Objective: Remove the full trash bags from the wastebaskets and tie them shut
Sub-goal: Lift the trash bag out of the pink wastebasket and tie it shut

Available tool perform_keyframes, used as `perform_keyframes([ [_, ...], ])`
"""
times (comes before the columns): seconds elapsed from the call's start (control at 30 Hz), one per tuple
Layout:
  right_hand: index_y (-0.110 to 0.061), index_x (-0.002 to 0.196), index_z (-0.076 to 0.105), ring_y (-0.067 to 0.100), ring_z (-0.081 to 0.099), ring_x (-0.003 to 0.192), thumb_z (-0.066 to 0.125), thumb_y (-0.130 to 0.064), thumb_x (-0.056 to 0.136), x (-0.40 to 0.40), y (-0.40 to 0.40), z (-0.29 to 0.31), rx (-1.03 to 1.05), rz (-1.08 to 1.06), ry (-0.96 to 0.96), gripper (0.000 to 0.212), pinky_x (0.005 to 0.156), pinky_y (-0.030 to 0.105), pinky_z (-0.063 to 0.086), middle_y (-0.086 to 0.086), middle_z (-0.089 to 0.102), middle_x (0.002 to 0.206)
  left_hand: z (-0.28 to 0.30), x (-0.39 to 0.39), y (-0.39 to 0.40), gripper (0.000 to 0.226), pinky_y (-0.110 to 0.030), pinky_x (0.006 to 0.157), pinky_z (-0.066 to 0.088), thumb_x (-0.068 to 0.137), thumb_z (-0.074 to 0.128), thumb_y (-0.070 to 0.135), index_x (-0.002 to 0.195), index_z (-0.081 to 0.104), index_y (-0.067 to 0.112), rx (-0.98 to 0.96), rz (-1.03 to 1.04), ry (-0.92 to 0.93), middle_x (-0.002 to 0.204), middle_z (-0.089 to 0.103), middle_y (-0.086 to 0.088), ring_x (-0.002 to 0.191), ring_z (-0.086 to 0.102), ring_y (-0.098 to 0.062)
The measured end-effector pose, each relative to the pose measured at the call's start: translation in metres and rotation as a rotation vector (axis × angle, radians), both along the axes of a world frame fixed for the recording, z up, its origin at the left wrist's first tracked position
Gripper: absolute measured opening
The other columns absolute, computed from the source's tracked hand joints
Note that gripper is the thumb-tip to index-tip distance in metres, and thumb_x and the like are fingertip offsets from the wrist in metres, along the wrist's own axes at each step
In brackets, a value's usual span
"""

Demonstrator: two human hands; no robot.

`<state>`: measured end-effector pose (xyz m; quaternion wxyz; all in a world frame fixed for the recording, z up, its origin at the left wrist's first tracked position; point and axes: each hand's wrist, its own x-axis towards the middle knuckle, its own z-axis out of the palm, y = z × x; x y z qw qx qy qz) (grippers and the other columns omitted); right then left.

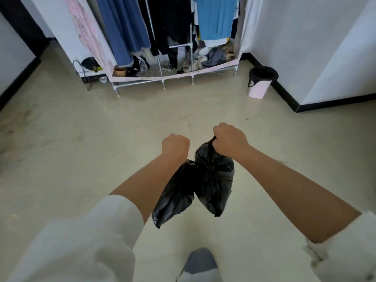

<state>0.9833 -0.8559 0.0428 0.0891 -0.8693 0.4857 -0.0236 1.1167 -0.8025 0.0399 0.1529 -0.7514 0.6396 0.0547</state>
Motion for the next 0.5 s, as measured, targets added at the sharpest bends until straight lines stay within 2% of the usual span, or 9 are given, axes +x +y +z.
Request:
perform_keyframes([
  [0.07, 0.001, 0.093, 0.053, 0.032, 0.053, 0.099, 0.041, -0.005, 0.088, 0.002, -0.064, -0.004, 0.007, -0.007, 0.003, 0.014, 0.067, 0.031, 0.032, 0.014, 0.05, 0.094, -0.003, 0.001, -0.066, 0.03, -0.029, 0.072, 0.037, 0.084, 0.046, -0.008, 0.11, 0.058, 0.003, -0.001, -0.017, 0.002, 0.113, 0.06, -0.012, 0.111, 0.051, -0.028],
  [0.1, -0.002, 0.078, 0.048, 0.031, 0.052, 0.095, 0.041, -0.005, 0.087, 0.003, -0.098, -0.006, 0.005, -0.004, 0.01, 0.012, 0.066, 0.031, 0.031, 0.008, 0.043, 0.08, -0.006, 0.002, -0.1, 0.031, -0.029, 0.071, 0.037, 0.085, 0.046, -0.009, 0.11, 0.058, 0.002, -0.003, -0.029, 0.003, 0.111, 0.061, -0.012, 0.109, 0.052, -0.028],
  [0.17, -0.012, 0.058, 0.025, 0.028, 0.047, 0.087, 0.04, -0.005, 0.087, 0.003, -0.167, -0.007, 0.008, -0.019, 0.041, 0.033, 0.066, 0.031, 0.032, 0.001, 0.027, 0.068, -0.009, 0.003, -0.172, 0.03, -0.027, 0.07, 0.036, 0.084, 0.045, -0.01, 0.108, 0.059, 0.003, 0.004, -0.039, -0.002, 0.09, 0.058, -0.009, 0.098, 0.051, -0.027],
  [0.2, -0.012, 0.057, 0.022, 0.029, 0.047, 0.087, 0.04, -0.005, 0.087, 0.001, -0.202, -0.008, 0.017, -0.032, 0.061, 0.035, 0.067, 0.031, 0.032, 0.003, 0.029, 0.07, -0.01, 0.003, -0.208, 0.028, -0.026, 0.068, 0.036, 0.083, 0.046, -0.011, 0.104, 0.06, 0.003, 0.013, -0.048, -0.002, 0.074, 0.05, -0.006, 0.088, 0.049, -0.026],
  [0.23, -0.008, 0.061, 0.026, 0.03, 0.049, 0.091, 0.04, -0.005, 0.087, -0.002, -0.236, -0.008, 0.031, -0.04, 0.065, 0.03, 0.067, 0.031, 0.033, 0.006, 0.035, 0.077, -0.011, 0.002, -0.244, 0.023, -0.025, 0.065, 0.037, 0.083, 0.046, -0.011, 0.094, 0.06, 0.003, 0.018, -0.06, -0.001, 0.065, 0.04, -0.004, 0.078, 0.047, -0.023],
  [0.27, -0.006, 0.069, 0.031, 0.031, 0.051, 0.095, 0.041, -0.006, 0.087, -0.005, -0.27, -0.007, 0.05, -0.05, 0.071, 0.021, 0.068, 0.031, 0.033, 0.01, 0.039, 0.086, -0.01, 0.002, -0.279, 0.017, -0.025, 0.06, 0.036, 0.082, 0.046, -0.011, 0.079, 0.056, 0.003, 0.019, -0.073, -0.005, 0.061, 0.034, -0.003, 0.07, 0.045, -0.021],
  [0.33, -0.007, 0.079, 0.035, 0.03, 0.049, 0.091, 0.041, -0.006, 0.087, -0.013, -0.336, -0.007, 0.086, -0.076, 0.095, 0.01, 0.068, 0.031, 0.032, 0.012, 0.039, 0.092, -0.008, -0.003, -0.348, 0.03, -0.024, 0.053, 0.034, 0.081, 0.046, -0.012, 0.059, 0.037, 0.007, 0.024, -0.097, 0.004, 0.059, 0.032, -0.002, 0.061, 0.041, -0.019],
  [0.43, -0.008, 0.075, 0.034, 0.024, 0.04, 0.082, 0.042, -0.007, 0.086, -0.028, -0.426, -0.008, 0.121, -0.129, 0.104, 0.014, 0.067, 0.031, 0.031, 0.007, 0.037, 0.09, -0.01, -0.012, -0.442, 0.036, -0.025, 0.063, 0.036, 0.082, 0.047, -0.01, 0.056, 0.031, 0.011, 0.034, -0.122, 0.035, 0.059, 0.032, -0.001, 0.067, 0.043, -0.023],
  [0.5, -0.007, 0.078, 0.036, 0.025, 0.042, 0.083, 0.042, -0.008, 0.087, -0.038, -0.481, -0.009, 0.141, -0.155, 0.114, 0.011, 0.068, 0.031, 0.032, 0.007, 0.036, 0.09, -0.011, -0.021, -0.501, 0.025, -0.025, 0.067, 0.036, 0.082, 0.046, -0.01, 0.066, 0.045, 0.009, 0.062, -0.133, 0.046, 0.063, 0.037, -0.002, 0.069, 0.048, -0.024],
])
